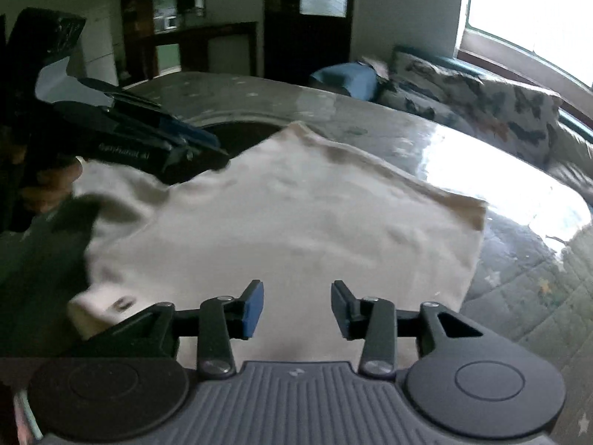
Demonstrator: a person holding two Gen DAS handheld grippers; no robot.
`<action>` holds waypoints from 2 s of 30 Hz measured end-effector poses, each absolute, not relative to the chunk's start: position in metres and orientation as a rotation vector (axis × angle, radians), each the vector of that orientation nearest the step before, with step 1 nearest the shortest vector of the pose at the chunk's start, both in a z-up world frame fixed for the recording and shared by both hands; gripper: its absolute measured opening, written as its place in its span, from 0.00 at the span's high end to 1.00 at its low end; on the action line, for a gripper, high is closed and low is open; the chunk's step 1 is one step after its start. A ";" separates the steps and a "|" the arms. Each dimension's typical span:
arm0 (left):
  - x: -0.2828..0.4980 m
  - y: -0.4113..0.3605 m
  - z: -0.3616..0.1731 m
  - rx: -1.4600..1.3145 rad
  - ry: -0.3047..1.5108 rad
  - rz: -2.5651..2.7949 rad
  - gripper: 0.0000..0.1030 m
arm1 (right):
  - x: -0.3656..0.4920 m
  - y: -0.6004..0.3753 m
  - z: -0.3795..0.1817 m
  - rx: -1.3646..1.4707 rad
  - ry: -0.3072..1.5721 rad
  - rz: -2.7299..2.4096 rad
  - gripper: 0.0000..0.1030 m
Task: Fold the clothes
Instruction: 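Lay the sweatshirt flat on the table and open both grippers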
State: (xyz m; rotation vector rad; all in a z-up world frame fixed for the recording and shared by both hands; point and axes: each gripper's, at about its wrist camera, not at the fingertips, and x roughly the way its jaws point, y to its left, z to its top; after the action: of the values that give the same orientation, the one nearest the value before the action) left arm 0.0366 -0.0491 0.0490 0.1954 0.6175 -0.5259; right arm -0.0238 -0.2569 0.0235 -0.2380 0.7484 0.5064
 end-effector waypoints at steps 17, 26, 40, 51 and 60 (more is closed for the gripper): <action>-0.082 -0.047 0.015 0.348 0.569 -0.709 0.71 | -0.129 -0.249 0.007 -0.338 0.590 0.503 0.55; -0.083 -0.035 0.038 0.307 0.540 -0.719 0.64 | -0.122 -0.255 0.025 -0.225 0.557 0.490 0.54; -0.061 -0.061 0.020 0.232 0.597 -0.717 0.63 | -0.145 -0.267 0.017 -0.179 0.546 0.449 0.53; -0.065 -0.054 0.017 0.285 0.618 -0.738 0.62 | -0.143 -0.315 0.020 -0.014 0.572 0.360 0.51; -0.068 -0.057 0.021 0.336 0.608 -0.756 0.62 | -0.094 -0.370 0.016 0.080 0.586 0.184 0.51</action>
State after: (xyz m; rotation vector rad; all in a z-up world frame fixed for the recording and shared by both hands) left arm -0.0677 -0.0567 0.0208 0.3362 0.6080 -0.7563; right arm -0.0940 -0.3700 0.0159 0.0796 0.5860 0.1841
